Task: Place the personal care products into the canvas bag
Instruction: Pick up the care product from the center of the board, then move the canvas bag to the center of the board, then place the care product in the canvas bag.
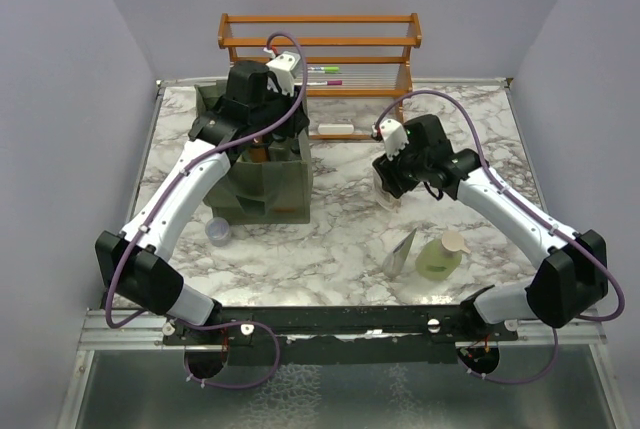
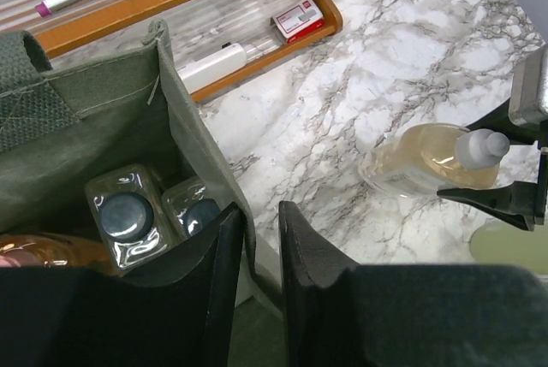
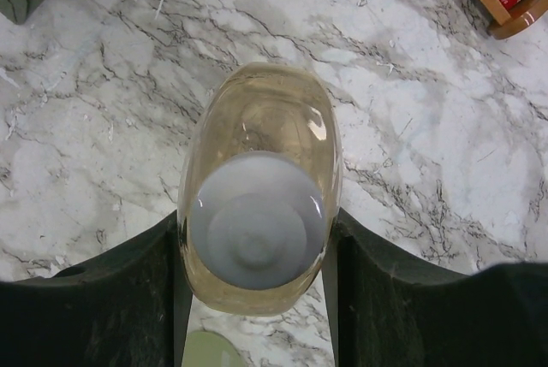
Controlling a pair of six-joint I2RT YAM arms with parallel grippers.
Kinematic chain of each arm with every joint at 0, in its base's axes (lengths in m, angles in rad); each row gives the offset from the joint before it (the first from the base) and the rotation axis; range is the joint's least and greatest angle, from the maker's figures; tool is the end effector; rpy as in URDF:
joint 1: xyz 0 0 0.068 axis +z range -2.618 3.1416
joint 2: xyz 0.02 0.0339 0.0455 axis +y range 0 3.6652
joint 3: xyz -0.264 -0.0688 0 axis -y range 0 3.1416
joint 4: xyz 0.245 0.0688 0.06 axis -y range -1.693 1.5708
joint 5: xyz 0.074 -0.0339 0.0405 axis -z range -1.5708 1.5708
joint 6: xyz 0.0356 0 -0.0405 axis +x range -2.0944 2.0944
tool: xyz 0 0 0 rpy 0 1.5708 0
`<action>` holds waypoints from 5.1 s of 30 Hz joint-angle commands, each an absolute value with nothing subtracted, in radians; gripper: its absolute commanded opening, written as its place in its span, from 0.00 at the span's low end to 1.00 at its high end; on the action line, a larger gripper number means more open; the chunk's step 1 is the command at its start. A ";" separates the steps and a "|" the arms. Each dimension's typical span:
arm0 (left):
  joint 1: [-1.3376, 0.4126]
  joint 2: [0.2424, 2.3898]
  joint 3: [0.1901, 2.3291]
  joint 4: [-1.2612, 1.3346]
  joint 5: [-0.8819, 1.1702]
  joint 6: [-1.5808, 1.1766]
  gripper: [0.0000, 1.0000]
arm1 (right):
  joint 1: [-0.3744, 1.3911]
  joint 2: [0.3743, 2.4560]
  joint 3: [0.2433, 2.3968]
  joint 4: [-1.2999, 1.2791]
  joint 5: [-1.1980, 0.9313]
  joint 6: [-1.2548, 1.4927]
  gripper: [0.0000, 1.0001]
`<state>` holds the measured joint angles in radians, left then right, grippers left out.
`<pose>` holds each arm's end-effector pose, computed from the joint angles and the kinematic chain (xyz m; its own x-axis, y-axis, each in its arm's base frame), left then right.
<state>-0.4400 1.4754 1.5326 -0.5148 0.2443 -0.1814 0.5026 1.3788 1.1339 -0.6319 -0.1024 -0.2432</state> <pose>0.2980 -0.1498 0.4023 -0.5031 0.0434 -0.8631 0.5275 0.8065 -0.2670 0.2540 0.1438 0.2874 -0.5246 -0.5617 -0.6397 -0.6829 0.7264 -0.0778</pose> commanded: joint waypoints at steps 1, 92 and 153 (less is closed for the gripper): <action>-0.453 1.486 1.518 -0.495 0.224 -0.197 0.21 | 0.492 1.320 1.142 -0.537 -0.151 -0.262 0.02; -0.698 1.735 1.873 -0.418 0.387 -0.239 0.26 | 0.298 1.192 1.074 -0.513 -0.257 -0.259 0.02; 0.047 1.230 1.506 -0.475 0.364 -0.021 0.78 | 0.759 1.819 2.313 -0.679 -0.614 -0.293 0.02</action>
<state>0.0334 1.2835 1.5272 -0.5060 0.4061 -0.0109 0.7174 1.7763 2.2601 -0.7750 -0.5716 -0.2562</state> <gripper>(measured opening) 0.780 0.496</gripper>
